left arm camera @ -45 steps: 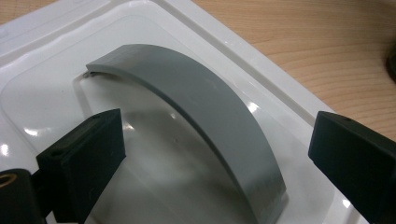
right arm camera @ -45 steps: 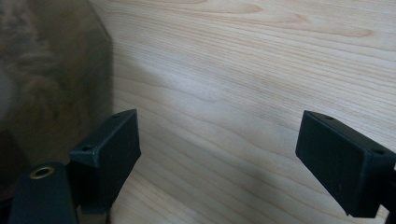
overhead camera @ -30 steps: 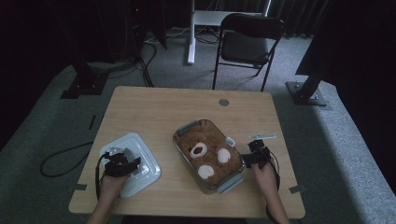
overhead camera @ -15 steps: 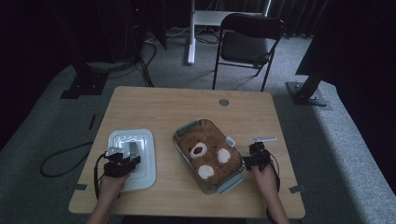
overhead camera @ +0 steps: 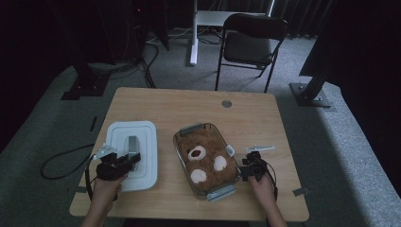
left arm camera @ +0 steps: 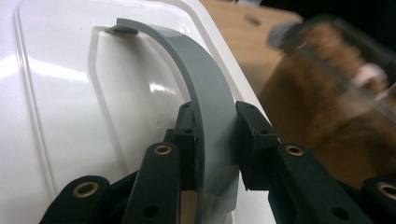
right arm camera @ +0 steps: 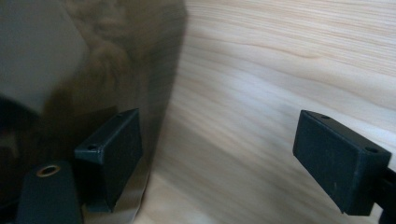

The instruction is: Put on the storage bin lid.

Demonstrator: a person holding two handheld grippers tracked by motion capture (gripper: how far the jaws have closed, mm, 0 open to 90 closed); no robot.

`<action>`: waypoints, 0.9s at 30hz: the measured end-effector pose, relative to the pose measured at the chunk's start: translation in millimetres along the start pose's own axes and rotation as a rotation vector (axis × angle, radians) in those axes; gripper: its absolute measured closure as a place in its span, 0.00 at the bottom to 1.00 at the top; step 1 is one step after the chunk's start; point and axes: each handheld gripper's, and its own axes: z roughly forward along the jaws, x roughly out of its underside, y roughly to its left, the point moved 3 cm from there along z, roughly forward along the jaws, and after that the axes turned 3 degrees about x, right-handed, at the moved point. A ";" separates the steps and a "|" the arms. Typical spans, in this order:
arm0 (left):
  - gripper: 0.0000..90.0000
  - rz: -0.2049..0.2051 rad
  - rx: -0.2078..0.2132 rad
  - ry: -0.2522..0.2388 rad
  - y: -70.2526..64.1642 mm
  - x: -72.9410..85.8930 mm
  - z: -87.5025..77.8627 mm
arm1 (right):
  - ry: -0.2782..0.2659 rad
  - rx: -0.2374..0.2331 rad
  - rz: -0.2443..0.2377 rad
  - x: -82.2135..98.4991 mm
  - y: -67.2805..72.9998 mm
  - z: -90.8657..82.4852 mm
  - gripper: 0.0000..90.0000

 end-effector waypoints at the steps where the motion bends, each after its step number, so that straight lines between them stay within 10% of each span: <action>1: 0.81 0.000 0.009 -0.013 -2.1 -3.6 -4.7 | 0.001 0.009 -0.015 -0.3 5.0 0.4 0.17; 18: 0.82 0.055 0.141 -0.113 -29.8 -39.2 -52.2 | 0.014 -0.106 -0.148 -6.8 81.0 23.6 0.17; 27: 0.82 0.130 0.319 -0.041 -72.2 -39.9 -34.8 | 0.055 -0.209 -0.218 -13.0 117.8 42.7 0.15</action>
